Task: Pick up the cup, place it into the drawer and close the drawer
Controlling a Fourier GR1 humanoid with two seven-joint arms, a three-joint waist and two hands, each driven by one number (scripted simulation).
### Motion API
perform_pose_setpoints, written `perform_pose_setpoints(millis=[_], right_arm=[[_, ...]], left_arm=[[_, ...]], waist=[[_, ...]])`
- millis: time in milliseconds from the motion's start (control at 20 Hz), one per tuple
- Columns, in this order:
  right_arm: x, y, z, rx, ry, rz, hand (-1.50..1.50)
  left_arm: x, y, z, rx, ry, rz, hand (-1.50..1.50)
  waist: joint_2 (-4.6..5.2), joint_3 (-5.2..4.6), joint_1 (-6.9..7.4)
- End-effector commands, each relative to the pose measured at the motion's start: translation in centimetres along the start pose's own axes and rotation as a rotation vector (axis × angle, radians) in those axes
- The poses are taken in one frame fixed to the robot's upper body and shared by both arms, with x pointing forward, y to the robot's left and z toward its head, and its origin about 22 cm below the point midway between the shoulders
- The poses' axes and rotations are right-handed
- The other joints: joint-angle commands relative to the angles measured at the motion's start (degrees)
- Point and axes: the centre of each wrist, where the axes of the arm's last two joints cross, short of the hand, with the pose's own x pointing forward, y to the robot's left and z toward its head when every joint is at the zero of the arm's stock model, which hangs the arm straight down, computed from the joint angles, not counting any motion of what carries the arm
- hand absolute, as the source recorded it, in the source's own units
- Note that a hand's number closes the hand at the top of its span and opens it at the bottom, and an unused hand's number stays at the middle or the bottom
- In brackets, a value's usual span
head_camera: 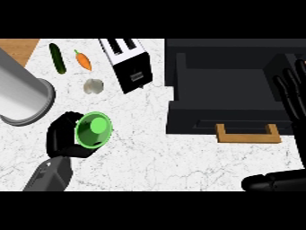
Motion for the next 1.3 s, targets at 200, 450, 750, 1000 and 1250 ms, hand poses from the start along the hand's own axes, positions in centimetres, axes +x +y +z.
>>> perform_pose_setpoints(millis=[200,450,750,1000,1250], right_arm=[[-0.6,0.0,-0.4,-0.001,0.025,-0.011,-1.5],[0.1,0.0,0.1,-0.011,0.015,-0.009,-1.5],[0.1,-1.1,0.1,-0.005,0.011,0.006,-1.5],[-0.7,-0.3,1.6,-0.025,-0.004,-0.002,-1.5],[0.7,-0.2,0.6,0.003,0.001,0.012,-1.5]], left_arm=[[4.2,-5.6,-4.6,-0.22,-0.066,0.084,1.5],[8.5,-9.0,-6.0,-0.263,-0.076,0.107,1.5],[11.6,-14.9,-8.9,-0.272,-0.092,0.126,1.5],[14.0,-17.3,-13.8,-0.284,-0.105,0.098,1.5],[17.5,-20.2,-13.8,-0.311,-0.108,0.047,1.5]], waist=[[-0.21,0.06,0.36],[-0.1,0.01,-0.01],[0.1,-0.03,-0.61],[0.23,-0.03,-1.07],[0.13,-0.04,-0.7]])
